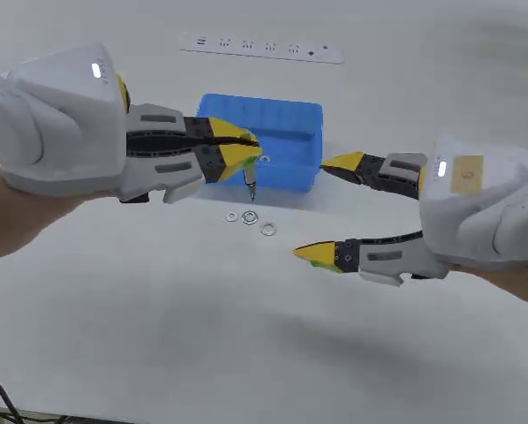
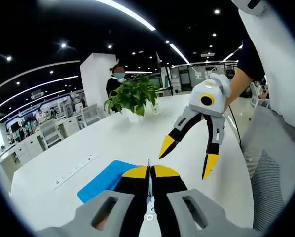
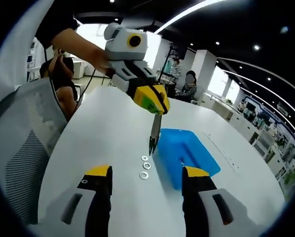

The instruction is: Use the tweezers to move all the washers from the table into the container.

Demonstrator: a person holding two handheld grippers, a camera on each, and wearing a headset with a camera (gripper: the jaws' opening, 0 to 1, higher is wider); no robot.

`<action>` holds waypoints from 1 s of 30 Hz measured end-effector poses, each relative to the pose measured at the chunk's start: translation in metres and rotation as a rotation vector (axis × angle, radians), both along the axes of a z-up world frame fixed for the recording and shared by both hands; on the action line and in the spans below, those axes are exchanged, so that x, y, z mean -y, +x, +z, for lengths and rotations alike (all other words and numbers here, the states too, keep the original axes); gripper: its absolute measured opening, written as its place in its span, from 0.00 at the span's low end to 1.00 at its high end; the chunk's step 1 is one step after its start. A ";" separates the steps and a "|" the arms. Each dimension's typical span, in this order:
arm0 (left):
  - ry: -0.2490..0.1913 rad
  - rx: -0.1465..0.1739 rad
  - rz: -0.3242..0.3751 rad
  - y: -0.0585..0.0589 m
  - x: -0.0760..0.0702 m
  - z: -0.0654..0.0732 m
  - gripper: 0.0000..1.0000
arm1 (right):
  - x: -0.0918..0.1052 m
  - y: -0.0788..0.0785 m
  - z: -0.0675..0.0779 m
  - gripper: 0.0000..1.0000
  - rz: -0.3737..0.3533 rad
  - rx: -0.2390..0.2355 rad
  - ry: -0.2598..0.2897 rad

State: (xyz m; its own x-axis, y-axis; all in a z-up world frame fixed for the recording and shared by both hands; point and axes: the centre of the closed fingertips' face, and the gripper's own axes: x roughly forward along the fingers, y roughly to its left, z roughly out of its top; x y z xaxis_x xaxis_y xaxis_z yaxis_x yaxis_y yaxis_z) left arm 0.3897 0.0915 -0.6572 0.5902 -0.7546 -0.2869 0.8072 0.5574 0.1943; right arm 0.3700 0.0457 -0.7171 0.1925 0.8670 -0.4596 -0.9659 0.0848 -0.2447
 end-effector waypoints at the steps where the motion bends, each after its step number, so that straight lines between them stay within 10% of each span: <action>1: -0.002 -0.002 -0.003 -0.001 0.001 -0.002 0.05 | 0.002 0.000 -0.002 0.58 -0.019 -0.012 0.005; 15: -0.027 -0.011 -0.040 -0.001 0.013 -0.018 0.05 | 0.020 -0.011 -0.016 0.84 -0.158 -0.116 0.058; 30: -0.028 -0.042 -0.091 -0.004 0.026 -0.031 0.05 | 0.019 -0.013 -0.017 0.86 -0.171 -0.131 0.083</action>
